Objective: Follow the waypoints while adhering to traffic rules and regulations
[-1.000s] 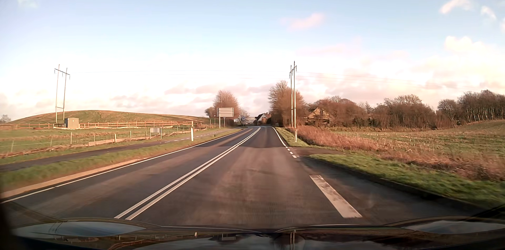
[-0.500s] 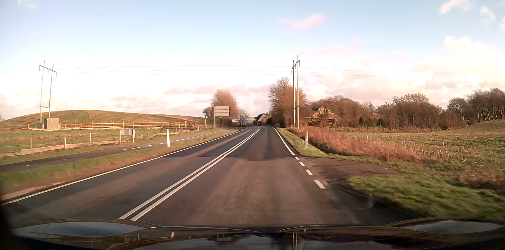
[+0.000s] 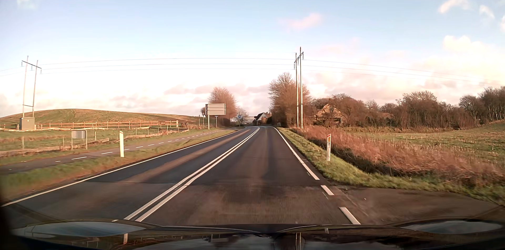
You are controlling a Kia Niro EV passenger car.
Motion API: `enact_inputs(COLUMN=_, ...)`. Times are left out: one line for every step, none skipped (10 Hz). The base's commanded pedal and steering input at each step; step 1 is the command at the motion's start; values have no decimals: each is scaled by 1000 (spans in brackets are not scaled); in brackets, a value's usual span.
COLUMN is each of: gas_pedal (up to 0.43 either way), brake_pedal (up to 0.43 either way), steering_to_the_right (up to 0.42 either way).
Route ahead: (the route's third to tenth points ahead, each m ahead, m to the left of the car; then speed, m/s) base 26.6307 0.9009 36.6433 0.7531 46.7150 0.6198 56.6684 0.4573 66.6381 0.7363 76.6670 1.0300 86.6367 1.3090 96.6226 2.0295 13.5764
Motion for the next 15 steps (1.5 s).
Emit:
enact_inputs(gas_pedal=268, brake_pedal=0, steering_to_the_right=2)
enact_inputs(gas_pedal=268, brake_pedal=0, steering_to_the_right=2)
enact_inputs(gas_pedal=268, brake_pedal=0, steering_to_the_right=2)
enact_inputs(gas_pedal=268, brake_pedal=0, steering_to_the_right=2)
enact_inputs(gas_pedal=268, brake_pedal=0, steering_to_the_right=2)
enact_inputs(gas_pedal=268, brake_pedal=0, steering_to_the_right=2)
enact_inputs(gas_pedal=268, brake_pedal=0, steering_to_the_right=2)
enact_inputs(gas_pedal=268, brake_pedal=0, steering_to_the_right=2)
enact_inputs(gas_pedal=268, brake_pedal=0, steering_to_the_right=2)
enact_inputs(gas_pedal=268, brake_pedal=0, steering_to_the_right=2)
enact_inputs(gas_pedal=268, brake_pedal=0, steering_to_the_right=2)
enact_inputs(gas_pedal=268, brake_pedal=0, steering_to_the_right=2)
enact_inputs(gas_pedal=268, brake_pedal=0, steering_to_the_right=2)
enact_inputs(gas_pedal=268, brake_pedal=0, steering_to_the_right=3)
enact_inputs(gas_pedal=268, brake_pedal=0, steering_to_the_right=3)
